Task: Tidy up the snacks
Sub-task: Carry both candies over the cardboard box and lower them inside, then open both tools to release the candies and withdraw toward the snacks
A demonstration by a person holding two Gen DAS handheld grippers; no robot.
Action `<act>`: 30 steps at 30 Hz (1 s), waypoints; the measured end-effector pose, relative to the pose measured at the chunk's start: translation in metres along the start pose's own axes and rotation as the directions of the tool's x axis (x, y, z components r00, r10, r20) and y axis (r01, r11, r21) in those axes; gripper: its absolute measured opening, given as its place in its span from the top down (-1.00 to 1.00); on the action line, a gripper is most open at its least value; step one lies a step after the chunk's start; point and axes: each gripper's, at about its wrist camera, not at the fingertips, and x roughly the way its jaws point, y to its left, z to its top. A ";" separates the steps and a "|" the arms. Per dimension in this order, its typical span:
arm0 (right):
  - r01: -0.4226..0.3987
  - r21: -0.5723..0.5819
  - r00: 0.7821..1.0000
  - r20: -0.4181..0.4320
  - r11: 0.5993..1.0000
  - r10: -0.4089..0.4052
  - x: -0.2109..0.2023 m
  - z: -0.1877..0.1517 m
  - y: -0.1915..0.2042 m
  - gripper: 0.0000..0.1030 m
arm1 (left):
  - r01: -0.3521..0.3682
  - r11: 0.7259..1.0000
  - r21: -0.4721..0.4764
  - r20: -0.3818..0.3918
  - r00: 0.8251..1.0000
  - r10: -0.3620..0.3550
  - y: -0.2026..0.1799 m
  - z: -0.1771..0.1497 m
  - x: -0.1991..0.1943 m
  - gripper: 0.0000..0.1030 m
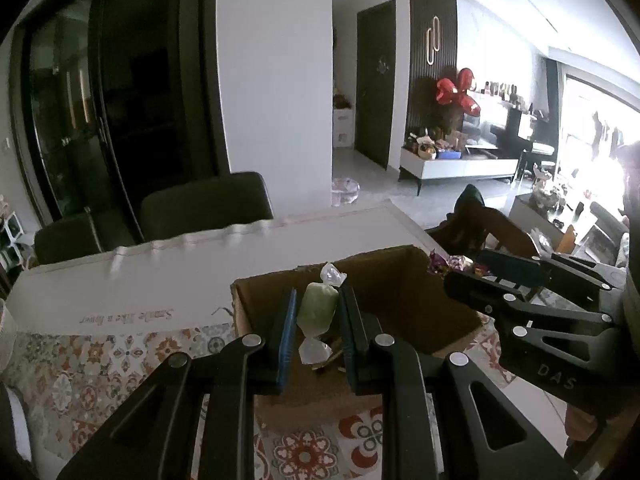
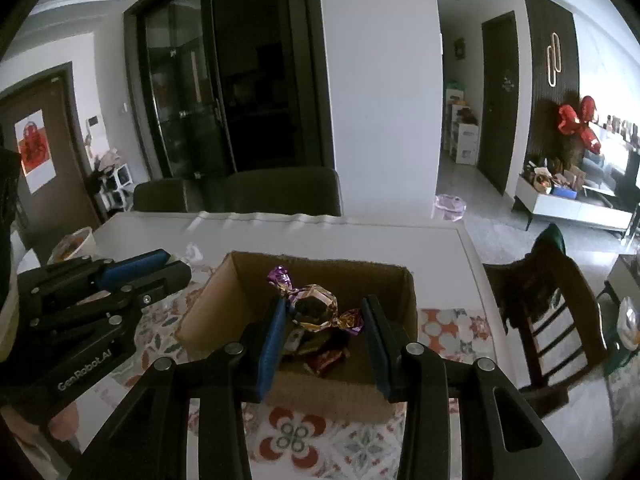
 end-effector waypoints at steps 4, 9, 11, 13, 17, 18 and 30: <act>0.000 -0.001 0.999 -0.032 1.000 0.000 0.024 0.006 -0.006 0.23 | 0.001 1.000 -0.005 -0.035 0.999 -0.001 0.003 0.003 0.021 0.58; 0.012 -0.006 0.997 -0.071 1.000 -0.013 0.048 0.006 -0.012 0.22 | 0.007 1.000 -0.018 -0.082 0.997 -0.009 0.006 0.003 0.045 0.57; 0.021 -0.008 0.996 -0.086 1.000 -0.021 0.056 0.006 -0.014 0.22 | 0.002 1.000 -0.024 -0.093 0.996 -0.004 0.007 0.002 0.052 0.44; 0.032 -0.003 0.995 -0.095 0.999 -0.032 0.064 0.006 -0.017 0.20 | -0.001 1.000 -0.028 -0.102 0.995 -0.002 0.008 0.002 0.057 0.09; 0.079 0.017 0.990 -0.114 0.997 -0.077 0.072 0.005 -0.022 -0.07 | -0.033 0.999 -0.029 -0.096 0.995 0.030 0.010 0.001 0.055 -0.01; 0.089 0.023 0.990 -0.114 0.996 -0.086 0.071 0.004 -0.024 -0.09 | -0.039 0.999 -0.028 -0.098 0.995 0.036 0.010 -0.001 0.054 -0.03; 0.100 0.034 0.991 -0.091 0.994 -0.097 0.013 -0.019 -0.014 -0.09 | -0.050 0.999 0.008 -0.066 0.997 0.051 -0.002 -0.023 -0.012 -0.13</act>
